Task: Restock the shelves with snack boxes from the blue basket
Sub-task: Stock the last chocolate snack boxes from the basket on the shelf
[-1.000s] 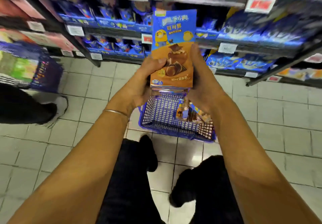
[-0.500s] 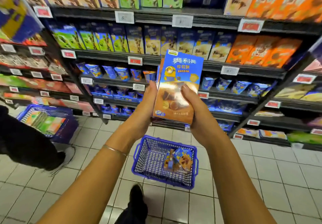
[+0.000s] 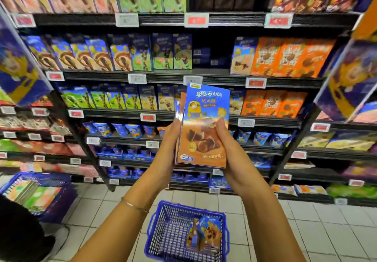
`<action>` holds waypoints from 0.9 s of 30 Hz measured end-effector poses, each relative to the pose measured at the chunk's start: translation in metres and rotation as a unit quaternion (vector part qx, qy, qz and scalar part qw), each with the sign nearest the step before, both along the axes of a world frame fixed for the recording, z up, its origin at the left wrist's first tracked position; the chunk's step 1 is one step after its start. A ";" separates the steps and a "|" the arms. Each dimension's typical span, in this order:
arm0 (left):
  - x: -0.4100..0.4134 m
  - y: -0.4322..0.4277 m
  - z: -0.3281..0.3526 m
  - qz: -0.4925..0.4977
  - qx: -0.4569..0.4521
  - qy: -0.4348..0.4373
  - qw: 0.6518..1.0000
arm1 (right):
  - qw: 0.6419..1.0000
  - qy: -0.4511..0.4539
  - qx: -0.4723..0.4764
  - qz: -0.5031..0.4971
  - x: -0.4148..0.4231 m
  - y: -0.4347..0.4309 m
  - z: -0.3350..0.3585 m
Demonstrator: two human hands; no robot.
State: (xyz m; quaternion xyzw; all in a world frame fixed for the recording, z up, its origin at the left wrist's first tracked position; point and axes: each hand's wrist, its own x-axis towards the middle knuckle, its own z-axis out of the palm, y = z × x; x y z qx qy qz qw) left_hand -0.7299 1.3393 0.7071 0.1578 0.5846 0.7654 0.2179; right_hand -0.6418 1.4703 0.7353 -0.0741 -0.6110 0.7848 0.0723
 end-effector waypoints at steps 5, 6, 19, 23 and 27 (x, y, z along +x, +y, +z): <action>-0.043 0.008 0.007 0.028 0.028 -0.023 0.999 | 0.999 0.000 0.034 0.003 -0.037 0.003 0.018; -0.055 0.009 0.010 0.025 0.036 -0.017 0.999 | 0.999 -0.001 0.047 0.003 -0.047 0.004 0.024; -0.207 0.024 0.087 0.015 0.094 0.028 0.995 | 0.973 0.047 0.206 -0.092 -0.177 0.012 0.114; -0.231 0.036 0.117 0.013 0.101 0.052 0.993 | 0.967 0.094 0.213 -0.106 -0.201 0.022 0.137; -0.251 0.049 0.148 0.006 0.100 0.093 0.991 | 0.965 0.129 0.202 -0.106 -0.220 0.043 0.161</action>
